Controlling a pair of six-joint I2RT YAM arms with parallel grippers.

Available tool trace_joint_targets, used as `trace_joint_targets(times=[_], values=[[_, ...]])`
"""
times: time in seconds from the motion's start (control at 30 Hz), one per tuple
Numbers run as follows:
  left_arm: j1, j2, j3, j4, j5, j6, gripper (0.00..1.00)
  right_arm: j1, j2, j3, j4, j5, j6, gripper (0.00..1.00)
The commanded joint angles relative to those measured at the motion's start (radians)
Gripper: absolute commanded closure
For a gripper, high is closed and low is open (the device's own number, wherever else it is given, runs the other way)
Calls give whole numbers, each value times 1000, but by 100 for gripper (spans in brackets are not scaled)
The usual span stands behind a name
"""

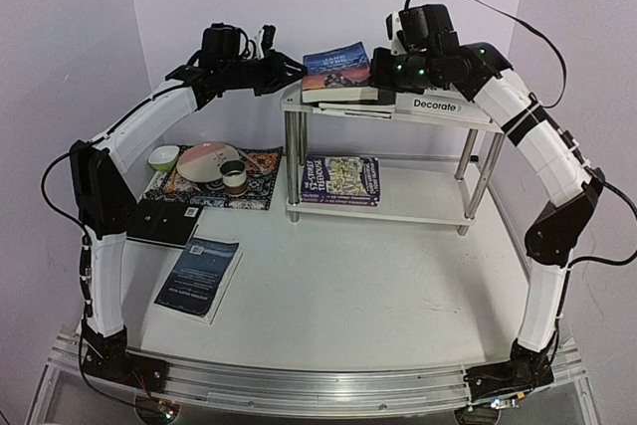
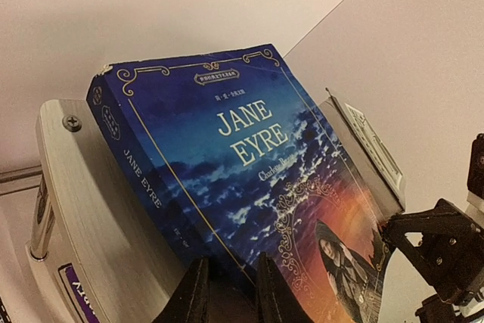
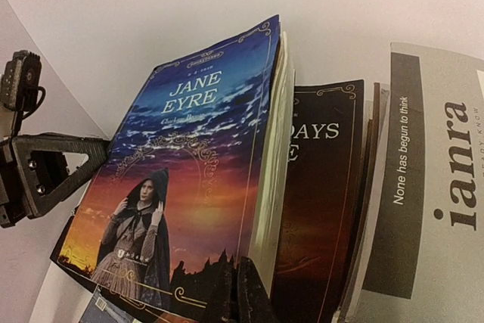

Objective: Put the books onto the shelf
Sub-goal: Adjust the book pile on the shelf.

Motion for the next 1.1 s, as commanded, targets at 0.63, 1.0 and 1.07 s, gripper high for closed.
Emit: trace_joint_targets(times=[0.63, 1.0, 1.07], values=[[-70, 29, 79, 65, 77, -1, 85, 9, -177, -156, 8, -17, 49, 100], [-81, 71, 129, 79, 69, -10, 85, 10, -207, -201, -4, -3, 56, 100], [-81, 83, 144, 82, 67, -11, 85, 11, -208, -202, -4, -2, 57, 100]])
